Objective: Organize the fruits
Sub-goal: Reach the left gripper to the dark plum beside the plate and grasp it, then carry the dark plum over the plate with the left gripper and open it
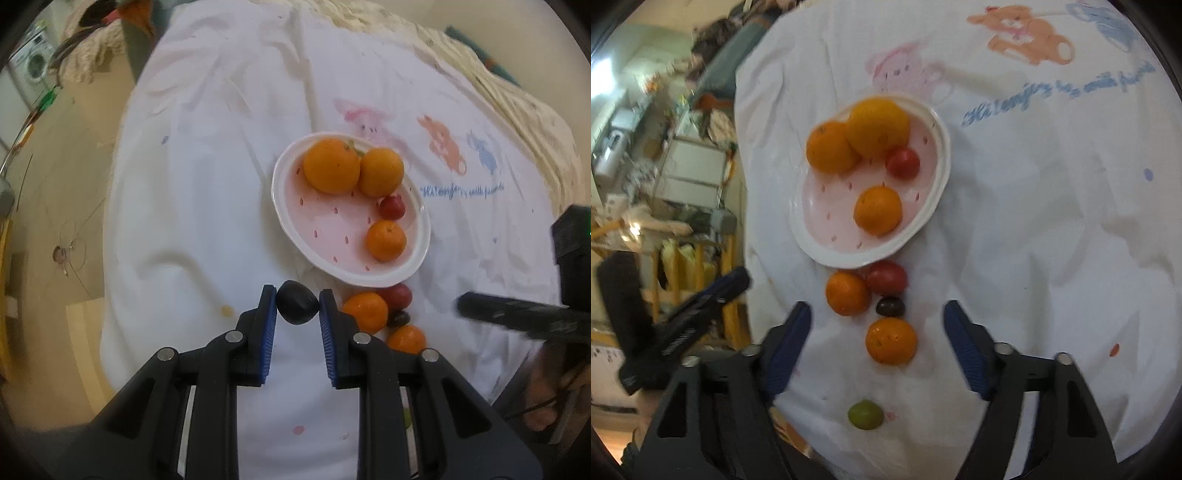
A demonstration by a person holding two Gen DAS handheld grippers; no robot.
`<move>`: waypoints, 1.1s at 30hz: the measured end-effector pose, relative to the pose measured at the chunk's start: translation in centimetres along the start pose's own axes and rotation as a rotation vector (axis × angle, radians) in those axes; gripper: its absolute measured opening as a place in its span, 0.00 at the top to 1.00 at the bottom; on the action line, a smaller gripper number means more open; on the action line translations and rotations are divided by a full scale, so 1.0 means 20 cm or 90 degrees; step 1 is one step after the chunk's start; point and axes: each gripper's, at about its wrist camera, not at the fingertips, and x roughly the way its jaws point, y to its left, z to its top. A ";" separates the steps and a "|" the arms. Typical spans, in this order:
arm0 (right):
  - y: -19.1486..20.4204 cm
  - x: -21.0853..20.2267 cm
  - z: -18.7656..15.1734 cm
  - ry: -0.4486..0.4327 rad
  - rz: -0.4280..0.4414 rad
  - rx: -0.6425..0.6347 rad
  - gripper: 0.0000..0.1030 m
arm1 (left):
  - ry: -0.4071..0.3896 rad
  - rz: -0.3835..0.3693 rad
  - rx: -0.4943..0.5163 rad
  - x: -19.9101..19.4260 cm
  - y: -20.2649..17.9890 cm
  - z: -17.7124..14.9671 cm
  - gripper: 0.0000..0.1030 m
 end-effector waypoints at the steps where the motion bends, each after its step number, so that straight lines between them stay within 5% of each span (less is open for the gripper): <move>1: 0.01 0.02 0.00 0.008 -0.009 -0.005 0.42 | -0.004 -0.002 -0.003 0.00 0.00 0.00 0.81; 6: 0.04 0.16 0.01 0.059 -0.025 -0.029 0.69 | -0.014 -0.021 -0.015 0.00 0.01 0.01 0.81; 22: 0.09 0.35 0.02 0.105 -0.073 -0.067 0.74 | -0.009 -0.056 -0.012 0.00 -0.03 0.02 0.81; 33: 0.12 0.16 -0.02 0.050 -0.010 -0.071 0.75 | -0.023 -0.022 -0.007 0.03 -0.01 0.02 0.81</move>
